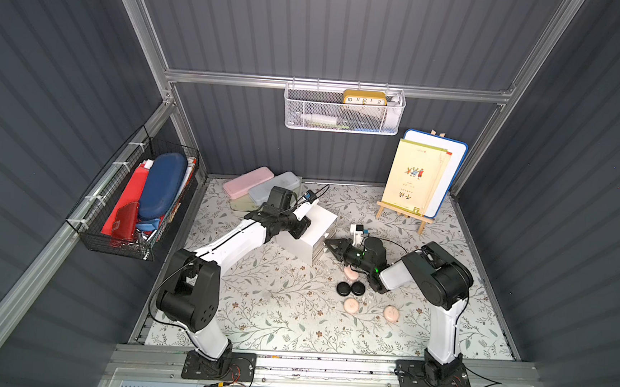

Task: Put the bluetooth earphones in the drawer according to color
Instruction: Open the drawer in the storage box.

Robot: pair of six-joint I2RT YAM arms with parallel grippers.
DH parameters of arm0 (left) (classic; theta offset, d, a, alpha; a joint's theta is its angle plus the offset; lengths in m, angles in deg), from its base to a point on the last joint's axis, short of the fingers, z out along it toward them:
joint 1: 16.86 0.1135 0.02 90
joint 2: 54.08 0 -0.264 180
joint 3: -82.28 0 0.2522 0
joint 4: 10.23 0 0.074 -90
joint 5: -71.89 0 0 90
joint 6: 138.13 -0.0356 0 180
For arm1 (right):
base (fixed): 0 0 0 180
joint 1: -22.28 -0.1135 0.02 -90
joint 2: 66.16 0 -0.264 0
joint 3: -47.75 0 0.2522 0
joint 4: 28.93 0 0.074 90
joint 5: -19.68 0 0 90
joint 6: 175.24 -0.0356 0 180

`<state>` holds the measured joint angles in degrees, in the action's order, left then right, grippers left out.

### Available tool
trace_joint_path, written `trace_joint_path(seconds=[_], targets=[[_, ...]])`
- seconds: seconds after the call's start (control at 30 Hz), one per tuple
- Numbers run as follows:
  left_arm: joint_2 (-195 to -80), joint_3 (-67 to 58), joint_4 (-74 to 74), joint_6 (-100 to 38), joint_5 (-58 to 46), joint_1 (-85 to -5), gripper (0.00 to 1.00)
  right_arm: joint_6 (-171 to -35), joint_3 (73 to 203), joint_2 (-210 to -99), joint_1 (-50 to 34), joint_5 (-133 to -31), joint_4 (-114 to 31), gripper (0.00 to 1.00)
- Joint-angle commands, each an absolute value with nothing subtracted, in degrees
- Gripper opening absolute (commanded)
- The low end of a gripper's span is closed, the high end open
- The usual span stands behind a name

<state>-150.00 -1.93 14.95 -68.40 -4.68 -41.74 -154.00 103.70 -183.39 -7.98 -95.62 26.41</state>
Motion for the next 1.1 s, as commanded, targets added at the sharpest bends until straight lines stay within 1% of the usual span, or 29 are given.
trace_joint_path(seconds=[0.0, 0.13, 0.2, 1.07], targets=[[-150.50, -1.66, 17.94, -68.19, -4.60, -42.08, 0.00, -153.96, 105.33, -184.46, -8.57, -95.11, 28.01, 0.11], [-150.45, -1.62, 18.00, -68.32, -4.58, -42.08, 0.00, -154.13, 105.02, -184.73, -8.56, -95.11, 28.26, 0.05], [-150.41, -1.54, 18.03, -68.29, -4.58, -42.08, 0.00, -154.40, 104.76, -184.81, -8.48, -94.99, 28.79, 0.00], [-150.37, -1.72, 18.12, -68.43, -4.59, -42.08, 0.00, -153.98, 94.36, -179.92, -5.71, -96.25, 31.35, 0.00]])
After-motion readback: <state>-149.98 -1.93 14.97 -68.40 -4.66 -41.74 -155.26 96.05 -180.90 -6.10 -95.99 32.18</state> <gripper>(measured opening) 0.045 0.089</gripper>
